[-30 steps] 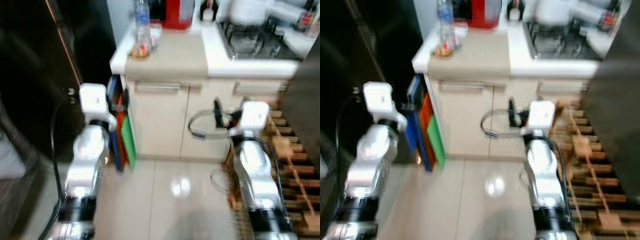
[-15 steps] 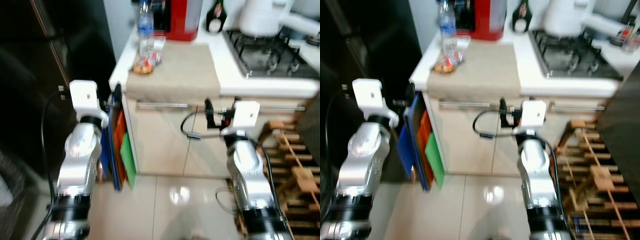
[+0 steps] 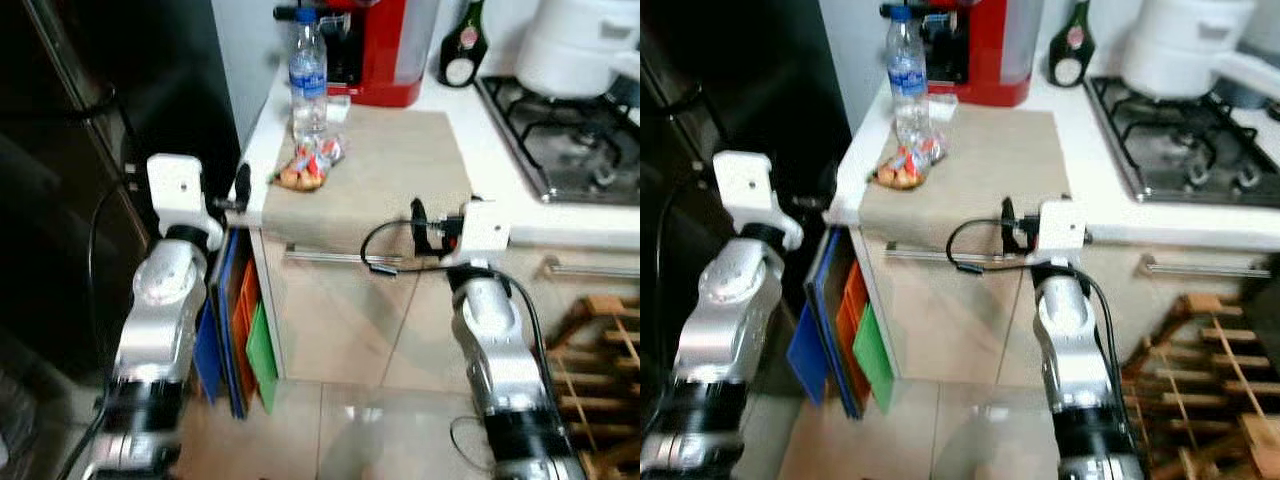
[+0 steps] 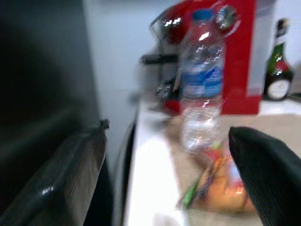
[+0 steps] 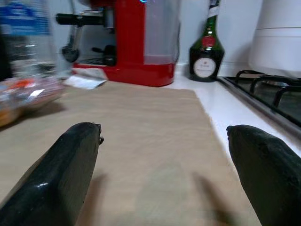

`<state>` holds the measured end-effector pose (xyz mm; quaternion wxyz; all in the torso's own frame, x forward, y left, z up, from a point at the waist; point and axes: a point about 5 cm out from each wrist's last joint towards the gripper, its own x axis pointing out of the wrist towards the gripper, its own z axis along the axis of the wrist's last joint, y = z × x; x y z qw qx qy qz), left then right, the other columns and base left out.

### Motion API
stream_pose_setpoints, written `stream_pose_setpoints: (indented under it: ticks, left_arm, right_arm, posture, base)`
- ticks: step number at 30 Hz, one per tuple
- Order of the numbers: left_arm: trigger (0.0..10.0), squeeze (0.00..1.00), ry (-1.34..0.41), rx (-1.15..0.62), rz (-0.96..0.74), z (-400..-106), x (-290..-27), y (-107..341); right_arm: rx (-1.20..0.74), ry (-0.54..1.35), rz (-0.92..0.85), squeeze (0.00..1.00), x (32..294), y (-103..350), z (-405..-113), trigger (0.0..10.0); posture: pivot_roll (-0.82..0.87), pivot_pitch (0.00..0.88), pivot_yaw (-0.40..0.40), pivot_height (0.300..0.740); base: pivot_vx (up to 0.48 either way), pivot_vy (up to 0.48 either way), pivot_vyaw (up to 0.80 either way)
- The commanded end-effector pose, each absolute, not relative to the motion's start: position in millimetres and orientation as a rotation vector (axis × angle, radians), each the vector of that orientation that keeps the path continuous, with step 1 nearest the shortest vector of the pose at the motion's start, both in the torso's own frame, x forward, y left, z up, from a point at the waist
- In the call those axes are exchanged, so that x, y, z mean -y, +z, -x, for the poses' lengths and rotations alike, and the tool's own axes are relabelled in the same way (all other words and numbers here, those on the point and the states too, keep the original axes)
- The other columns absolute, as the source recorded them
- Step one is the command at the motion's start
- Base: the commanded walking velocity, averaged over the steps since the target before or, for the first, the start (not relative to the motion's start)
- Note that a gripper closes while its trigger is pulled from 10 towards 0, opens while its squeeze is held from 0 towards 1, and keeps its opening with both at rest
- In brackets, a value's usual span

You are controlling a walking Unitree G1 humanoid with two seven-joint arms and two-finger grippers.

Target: Restocking fridge

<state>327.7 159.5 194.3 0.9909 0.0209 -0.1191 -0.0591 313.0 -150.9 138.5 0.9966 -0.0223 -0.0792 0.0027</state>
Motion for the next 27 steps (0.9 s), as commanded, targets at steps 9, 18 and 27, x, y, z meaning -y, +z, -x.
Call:
stream_pose_setpoints:
  ticks: [9, 18, 27]
  left_arm:
    - [10.0, 0.0, -0.291, 0.272, -0.067, -361.1, -134.3, 255.6]
    - [10.0, 0.0, -0.474, -0.01, 0.079, -385.8, -117.2, 254.7]
    - [10.0, 0.0, -0.557, -0.189, 0.142, -392.9, -118.1, 243.8]
  right_arm:
    - [0.238, -0.053, 0.113, 0.0, 164.5, 155.0, -304.7, 10.0]
    - [0.242, -0.076, 0.109, 0.0, 164.2, 157.9, -297.8, 10.0]
    - [0.237, -0.093, 0.113, 0.0, 166.3, 157.6, -290.6, 10.0]
  posture:
    - [-0.08, 0.0, 0.055, 0.74]
    - [-0.11, 0.0, 0.078, 0.74]
    - [-0.13, 0.0, 0.107, 0.74]
  base:
    - [0.107, 0.0, 0.0]
    - [0.0, 0.0, 0.0]
    - [0.0, 0.0, 0.0]
